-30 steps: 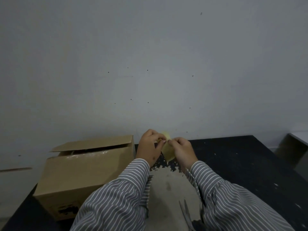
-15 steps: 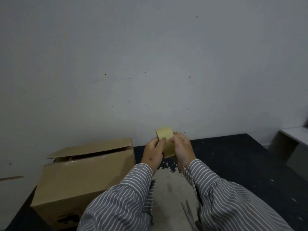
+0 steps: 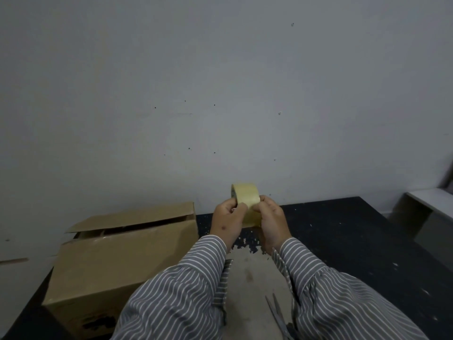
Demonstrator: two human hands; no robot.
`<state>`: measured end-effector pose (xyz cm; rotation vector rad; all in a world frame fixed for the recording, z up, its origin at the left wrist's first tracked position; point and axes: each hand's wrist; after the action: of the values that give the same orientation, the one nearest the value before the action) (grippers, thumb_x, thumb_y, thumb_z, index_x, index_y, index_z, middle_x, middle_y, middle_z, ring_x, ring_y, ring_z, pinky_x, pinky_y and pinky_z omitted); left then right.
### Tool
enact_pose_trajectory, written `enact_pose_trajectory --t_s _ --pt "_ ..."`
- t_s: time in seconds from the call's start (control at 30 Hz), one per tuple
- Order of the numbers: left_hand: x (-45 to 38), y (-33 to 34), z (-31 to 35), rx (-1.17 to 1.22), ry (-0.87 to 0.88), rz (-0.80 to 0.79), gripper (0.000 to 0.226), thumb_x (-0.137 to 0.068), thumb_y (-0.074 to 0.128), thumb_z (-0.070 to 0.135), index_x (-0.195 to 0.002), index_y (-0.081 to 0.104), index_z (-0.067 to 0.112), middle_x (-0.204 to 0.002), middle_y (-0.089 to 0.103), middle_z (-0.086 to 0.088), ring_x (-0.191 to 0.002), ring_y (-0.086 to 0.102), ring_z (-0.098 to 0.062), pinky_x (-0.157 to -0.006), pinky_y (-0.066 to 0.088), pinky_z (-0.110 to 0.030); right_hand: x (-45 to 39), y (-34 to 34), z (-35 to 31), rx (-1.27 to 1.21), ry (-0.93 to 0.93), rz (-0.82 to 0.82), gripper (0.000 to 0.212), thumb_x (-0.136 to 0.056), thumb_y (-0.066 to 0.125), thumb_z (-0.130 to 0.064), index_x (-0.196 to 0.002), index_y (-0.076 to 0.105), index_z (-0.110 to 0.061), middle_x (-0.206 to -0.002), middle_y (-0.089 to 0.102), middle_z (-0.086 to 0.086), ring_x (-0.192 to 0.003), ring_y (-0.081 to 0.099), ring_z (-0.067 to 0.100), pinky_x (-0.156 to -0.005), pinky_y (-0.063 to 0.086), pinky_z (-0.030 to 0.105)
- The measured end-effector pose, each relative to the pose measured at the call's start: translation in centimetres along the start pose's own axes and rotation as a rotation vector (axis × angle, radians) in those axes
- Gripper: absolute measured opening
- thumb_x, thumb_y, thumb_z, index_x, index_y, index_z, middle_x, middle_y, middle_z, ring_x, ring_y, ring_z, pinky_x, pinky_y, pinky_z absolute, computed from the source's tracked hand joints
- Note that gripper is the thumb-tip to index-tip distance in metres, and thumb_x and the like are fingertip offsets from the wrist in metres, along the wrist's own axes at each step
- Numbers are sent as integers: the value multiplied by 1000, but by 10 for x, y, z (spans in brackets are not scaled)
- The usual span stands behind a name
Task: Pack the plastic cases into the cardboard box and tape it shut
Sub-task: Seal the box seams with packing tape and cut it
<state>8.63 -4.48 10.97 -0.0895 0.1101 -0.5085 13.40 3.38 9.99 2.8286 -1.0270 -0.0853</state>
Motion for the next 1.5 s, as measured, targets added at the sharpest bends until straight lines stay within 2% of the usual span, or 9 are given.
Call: enact_pose_trajectory --t_s 0.3,0.5,0.63,0.77,0.9,1.07,1.2,1.3,1.5 --pt "-2 -6 1 64 -27 44 19 -91 47 13 -85 65 12 -76 57 -2 -76 51 -15 -61 41 -23 4 8 -6 0 -25 -54 23 -88 46 -1 -79 62 -15 -82 58 5 -84 51 24 -84 48 47" --pt "-1 -6 3 -1 71 16 20 -90 47 4 -93 65 11 -79 62 -1 -73 56 -10 -55 46 -10 5 12 -6 1 -49 -37 33 -86 47 9 -90 60 -21 -101 64 16 -97 62 34 -89 53 50" --pt "-3 -11 2 -11 94 23 25 -90 45 0 -103 63 11 -87 61 0 -77 55 -4 -59 45 -9 6 15 -10 -114 -14 -89 26 -87 50 1 -92 63 -21 -96 64 7 -93 60 26 -87 51 45" --pt "0 -15 0 100 94 -53 23 -92 47 4 -103 62 17 -89 64 7 -82 57 -2 -59 47 -3 6 17 -12 -108 -11 -60 23 -87 53 -2 -89 65 -22 -96 65 7 -96 60 27 -94 49 51" --pt "1 -18 -1 164 53 -62 22 -94 45 10 -102 66 14 -95 66 -2 -90 59 -12 -70 48 -15 8 17 -11 -70 -51 -56 24 -86 55 -2 -91 64 -23 -99 66 7 -104 59 33 -95 48 54" --pt "4 -24 1 153 23 -109 25 -95 39 9 -102 60 18 -94 60 4 -88 53 -8 -71 42 -18 10 16 -6 9 -76 -66 32 -84 57 0 -96 61 -30 -104 64 7 -105 60 33 -92 51 52" --pt "6 -29 -1 134 60 -206 31 -92 41 1 -109 61 17 -101 65 -3 -93 59 -14 -70 49 -14 10 15 -6 -66 -39 -31 31 -84 51 5 -95 64 -21 -102 65 14 -96 62 32 -88 53 51" --pt "7 -31 -3 97 113 -249 36 -88 48 -6 -106 59 24 -104 67 -3 -98 63 -13 -81 53 -17 11 16 -10 -155 -13 -31 25 -86 50 3 -88 66 -15 -88 65 12 -83 61 25 -73 54 39" --pt "5 -33 -10 23 170 -234 33 -89 55 -1 -119 58 12 -110 67 -5 -104 64 -16 -92 52 -28 15 20 -10 -165 16 -2 24 -85 52 2 -85 67 -16 -85 66 9 -80 61 21 -70 52 34"
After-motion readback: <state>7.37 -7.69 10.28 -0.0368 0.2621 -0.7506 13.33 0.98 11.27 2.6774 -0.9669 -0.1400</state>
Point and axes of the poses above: each hand's wrist, its own x-axis away from the middle knuckle, its own y-axis out of the palm, z = x × y
